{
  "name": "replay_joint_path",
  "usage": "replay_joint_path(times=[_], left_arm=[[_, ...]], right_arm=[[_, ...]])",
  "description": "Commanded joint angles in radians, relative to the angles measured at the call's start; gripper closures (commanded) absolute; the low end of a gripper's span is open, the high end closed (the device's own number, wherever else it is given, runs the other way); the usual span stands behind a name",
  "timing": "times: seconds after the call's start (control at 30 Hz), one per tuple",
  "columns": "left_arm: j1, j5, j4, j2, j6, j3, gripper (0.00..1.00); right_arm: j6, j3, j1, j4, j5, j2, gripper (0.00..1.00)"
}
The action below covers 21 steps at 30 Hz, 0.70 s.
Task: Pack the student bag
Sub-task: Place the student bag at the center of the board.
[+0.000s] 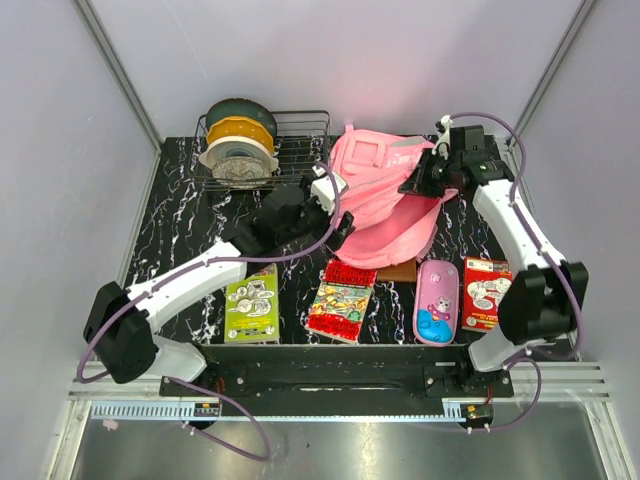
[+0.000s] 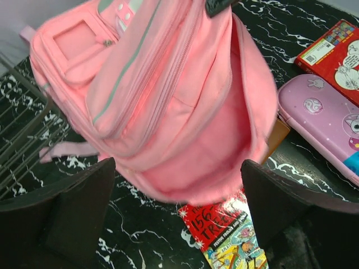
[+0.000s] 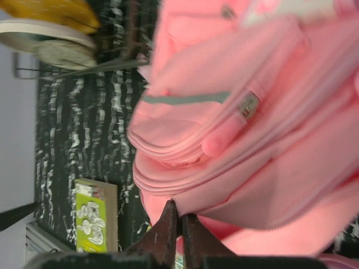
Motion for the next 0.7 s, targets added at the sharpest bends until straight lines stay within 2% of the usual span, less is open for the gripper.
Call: replay_joint_path(times=[0.0,0.07,0.1,0.17,0.2,0.27,0.4,0.47,0.67], left_arm=[[0.003,-0.085,-0.007,-0.080,-0.092,-0.048,0.01],[0.002,-0.094,-0.024,-0.132,-0.172,-0.107,0.01],[0.002,-0.118,-0.014,-0.147,-0.195,-0.180,0.01],[0.002,-0.151,-0.014,-0.187,-0.261,-0.274,0.01],[0.002,-0.158,-0.012,-0.195,-0.284,-0.300,0.01],[0.003,-0.140,0.017,-0.198,-0.326,-0.360,0.01],[0.003,-0.122,-0.007,-0.144,-0.379,-0.378,0.01],[0.003,-0.117,-0.024,-0.114,-0.404,-0.392,0.01],[0.002,-0.102,-0.018,-0.022,-0.436,-0.403,0.01]], right_arm=[[0.035,0.016,-0.036,0.019,0.080,0.102,0.89],[0.053,-0.047,-0.037,0.069,0.050,0.081,0.71],[0.055,-0.067,-0.036,0.076,0.041,0.052,0.66],[0.067,-0.137,-0.034,0.089,0.037,0.015,0.43],[0.073,-0.162,-0.036,0.094,0.042,-0.029,0.41],[0.099,-0.246,-0.036,0.120,0.034,-0.082,0.32],[0.139,-0.377,-0.034,0.131,-0.015,-0.249,0.30],[0.156,-0.441,-0.034,0.093,0.014,-0.343,0.22],[0.299,-0.665,0.012,0.109,-0.105,-0.519,0.21]])
